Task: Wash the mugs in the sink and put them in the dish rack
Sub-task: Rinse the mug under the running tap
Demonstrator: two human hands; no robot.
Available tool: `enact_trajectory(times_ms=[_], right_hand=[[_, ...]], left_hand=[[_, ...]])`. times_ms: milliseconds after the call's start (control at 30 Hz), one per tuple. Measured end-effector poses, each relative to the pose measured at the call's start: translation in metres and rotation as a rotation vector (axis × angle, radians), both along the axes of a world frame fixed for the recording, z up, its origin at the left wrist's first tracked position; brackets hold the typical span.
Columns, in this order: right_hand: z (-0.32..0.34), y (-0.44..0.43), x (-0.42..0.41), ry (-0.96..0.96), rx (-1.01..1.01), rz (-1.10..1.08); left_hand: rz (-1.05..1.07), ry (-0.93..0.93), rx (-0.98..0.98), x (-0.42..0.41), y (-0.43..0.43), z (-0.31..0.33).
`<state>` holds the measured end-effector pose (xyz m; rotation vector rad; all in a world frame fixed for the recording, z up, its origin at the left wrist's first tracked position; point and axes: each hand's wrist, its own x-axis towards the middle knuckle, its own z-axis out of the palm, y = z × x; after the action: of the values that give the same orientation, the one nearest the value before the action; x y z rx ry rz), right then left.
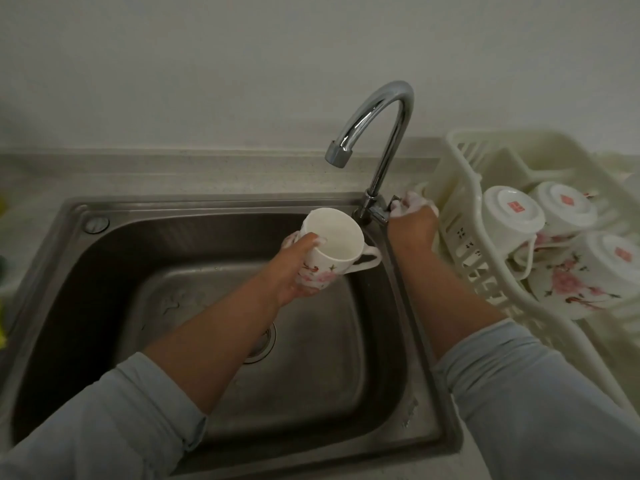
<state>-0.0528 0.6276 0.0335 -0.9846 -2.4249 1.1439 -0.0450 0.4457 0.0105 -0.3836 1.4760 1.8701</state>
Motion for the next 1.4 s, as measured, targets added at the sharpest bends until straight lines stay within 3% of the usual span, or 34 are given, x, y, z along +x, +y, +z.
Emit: enact_trajectory(times_ms=[167,400,1400], right_hand=[[0.0,0.007,-0.014,-0.121,0.068,0.016],[-0.007,0.016,-0.028,-0.047,0.238,0.065],[-0.009,0.009,-0.018,-0.133,0.317,0.083]], left_hand=[[-0.01,-0.041,0.026,-0.003,-0.001,-0.006],[0.017,-0.056,0.042,-0.006,0.0,-0.007],[0.05,-0.133,0.012,-0.001,-0.005,-0.009]])
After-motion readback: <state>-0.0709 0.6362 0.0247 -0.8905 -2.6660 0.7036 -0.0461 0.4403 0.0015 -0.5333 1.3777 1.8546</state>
